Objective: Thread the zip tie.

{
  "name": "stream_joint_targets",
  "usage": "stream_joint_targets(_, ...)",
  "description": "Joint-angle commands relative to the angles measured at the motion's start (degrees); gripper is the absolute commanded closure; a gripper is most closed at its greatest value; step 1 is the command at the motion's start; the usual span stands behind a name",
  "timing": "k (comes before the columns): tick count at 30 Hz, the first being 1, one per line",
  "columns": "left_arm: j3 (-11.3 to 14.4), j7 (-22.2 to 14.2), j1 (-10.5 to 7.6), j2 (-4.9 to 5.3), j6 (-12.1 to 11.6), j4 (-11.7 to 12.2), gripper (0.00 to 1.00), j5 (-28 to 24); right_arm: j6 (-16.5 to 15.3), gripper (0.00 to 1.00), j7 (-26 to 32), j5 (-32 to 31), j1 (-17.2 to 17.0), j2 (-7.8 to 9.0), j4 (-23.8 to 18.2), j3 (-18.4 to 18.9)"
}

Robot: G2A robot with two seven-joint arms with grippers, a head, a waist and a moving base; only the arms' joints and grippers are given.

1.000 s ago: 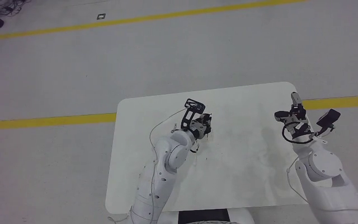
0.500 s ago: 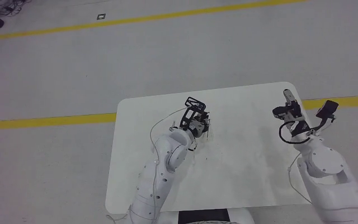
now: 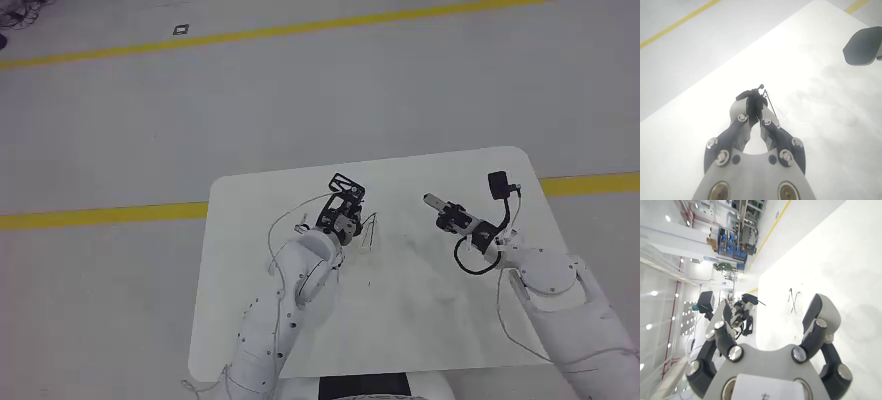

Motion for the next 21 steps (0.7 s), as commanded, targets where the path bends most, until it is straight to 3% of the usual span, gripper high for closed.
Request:
stream_joint_targets(1, 0.75, -0.14, -0.52, 0.56, 0.44, 0.58, 1.00, 0.01, 0.57, 0.00, -0.94, -0.28, 0.80, -0.10, 0.19, -0.45)
stream_joint_targets(2, 1.29, 0.27, -1.05, 0.92, 0.51, 0.99, 1.00, 0.01, 0.57, 0.00, -0.94, -0.28, 0.80, -0.10, 0.19, -0.45)
stream_joint_targets(11, 1.33, 0.48, -1.02, 0.94, 0.53, 1.05, 1.00, 0.01, 0.08, 0.00, 0.70, -0.34, 0.83, -0.10, -0.03, -1.41)
stream_joint_targets(13, 1.98, 1.27, -1.30, 1.26, 0.13, 1.57, 1.00, 0.01, -0.78, 0.00, 2.45, 4.43, 1.86, -0.33, 1.17, -2.01)
stream_joint_targets(17, 3.26, 1.00, -1.57, 2.03, 0.31, 1.31, 1.00, 0.01, -1.23, 0.00, 7.35, 10.95, 6.08, -0.75, 5.47, -4.16)
stream_joint_targets(21, 4.08, -0.67, -1.30, 3.32, 0.39, 0.06, 1.00, 0.01, -1.08, 0.00, 11.92, 13.39, 11.75, -1.21, 10.99, -7.41)
